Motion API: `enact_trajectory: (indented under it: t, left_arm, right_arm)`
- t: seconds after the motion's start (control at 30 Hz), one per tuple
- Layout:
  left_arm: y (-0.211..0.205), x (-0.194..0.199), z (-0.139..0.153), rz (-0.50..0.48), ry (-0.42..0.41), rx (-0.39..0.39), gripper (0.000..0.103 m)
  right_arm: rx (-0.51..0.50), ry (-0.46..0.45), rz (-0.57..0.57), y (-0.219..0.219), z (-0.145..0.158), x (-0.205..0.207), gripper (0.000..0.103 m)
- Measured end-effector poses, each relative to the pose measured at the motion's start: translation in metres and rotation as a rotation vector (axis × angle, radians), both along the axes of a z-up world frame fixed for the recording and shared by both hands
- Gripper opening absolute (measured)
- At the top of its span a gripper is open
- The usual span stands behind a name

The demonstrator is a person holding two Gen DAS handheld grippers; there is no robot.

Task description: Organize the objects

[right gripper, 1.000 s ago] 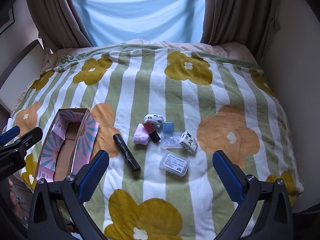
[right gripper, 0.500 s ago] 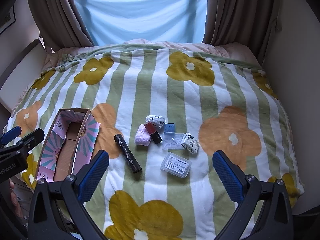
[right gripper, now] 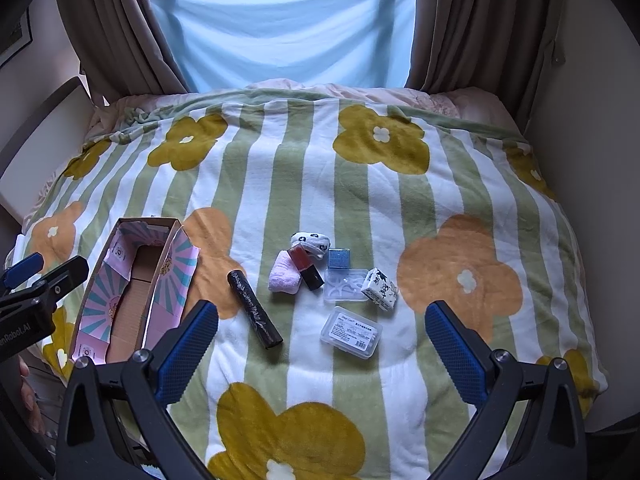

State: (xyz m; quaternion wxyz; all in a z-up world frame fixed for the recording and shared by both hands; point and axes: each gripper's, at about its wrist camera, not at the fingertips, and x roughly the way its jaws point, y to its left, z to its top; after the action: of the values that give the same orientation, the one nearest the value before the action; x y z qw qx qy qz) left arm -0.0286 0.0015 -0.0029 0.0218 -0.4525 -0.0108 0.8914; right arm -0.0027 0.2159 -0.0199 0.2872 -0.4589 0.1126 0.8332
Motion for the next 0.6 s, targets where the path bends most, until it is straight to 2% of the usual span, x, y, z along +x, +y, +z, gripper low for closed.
enact_trajectory:
  t: [0.23, 0.37, 0.6]
  left_arm:
    - [-0.0028, 0.0012, -0.0007, 0.020, 0.014, 0.003, 0.102]
    - [-0.0010, 0.0011, -0.0019, -0.017, 0.002, 0.037, 0.102]
    - [0.0041, -0.0016, -0.0017, -0.026, -0.004, 0.020, 0.102]
  right_arm:
    - [-0.003, 0.002, -0.005, -0.0003, -0.0004, 0.0000, 0.102]
    - [-0.003, 0.004, -0.005, 0.0005, -0.0011, -0.0002, 0.102]
    - [0.001, 0.005, -0.012, -0.0002, -0.0006, -0.0003, 0.102]
